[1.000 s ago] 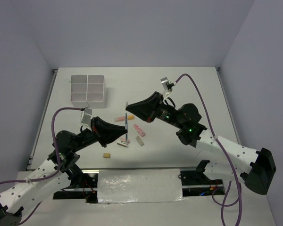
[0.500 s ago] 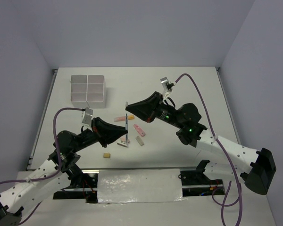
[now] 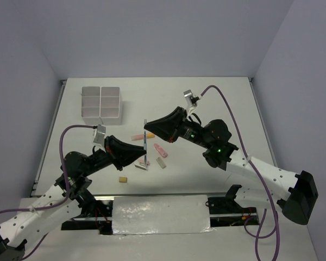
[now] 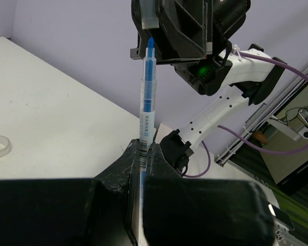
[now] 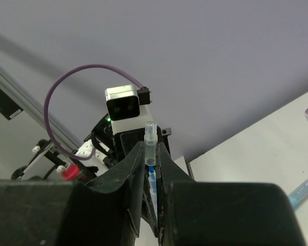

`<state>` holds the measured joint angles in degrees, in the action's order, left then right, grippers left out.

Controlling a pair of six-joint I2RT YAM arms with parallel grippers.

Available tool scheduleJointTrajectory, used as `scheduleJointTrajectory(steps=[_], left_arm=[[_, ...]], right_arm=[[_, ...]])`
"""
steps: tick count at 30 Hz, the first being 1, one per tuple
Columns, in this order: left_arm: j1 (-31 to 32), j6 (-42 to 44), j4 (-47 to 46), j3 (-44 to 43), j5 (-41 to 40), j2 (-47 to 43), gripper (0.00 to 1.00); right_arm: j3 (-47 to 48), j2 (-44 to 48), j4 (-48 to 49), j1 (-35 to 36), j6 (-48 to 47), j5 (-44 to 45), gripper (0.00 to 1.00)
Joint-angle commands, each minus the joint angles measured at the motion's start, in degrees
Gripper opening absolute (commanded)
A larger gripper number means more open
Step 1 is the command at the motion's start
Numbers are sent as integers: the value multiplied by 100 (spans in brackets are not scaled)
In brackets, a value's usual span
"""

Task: Sort the stationery into containers
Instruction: Close the pen cap on the pen.

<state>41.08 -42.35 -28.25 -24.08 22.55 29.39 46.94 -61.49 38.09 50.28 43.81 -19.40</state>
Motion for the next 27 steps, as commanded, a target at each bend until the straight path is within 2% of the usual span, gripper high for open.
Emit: scheduleJointTrajectory(steps=[1,27], left_arm=[[14,-2,-260,-88,-5,5,1],[14,69,-137,-159,-171,-73,1]], right_arm=[[132,-3,76,96,-127,-134,5],[-9,85,-29,140,-391,-117,6]])
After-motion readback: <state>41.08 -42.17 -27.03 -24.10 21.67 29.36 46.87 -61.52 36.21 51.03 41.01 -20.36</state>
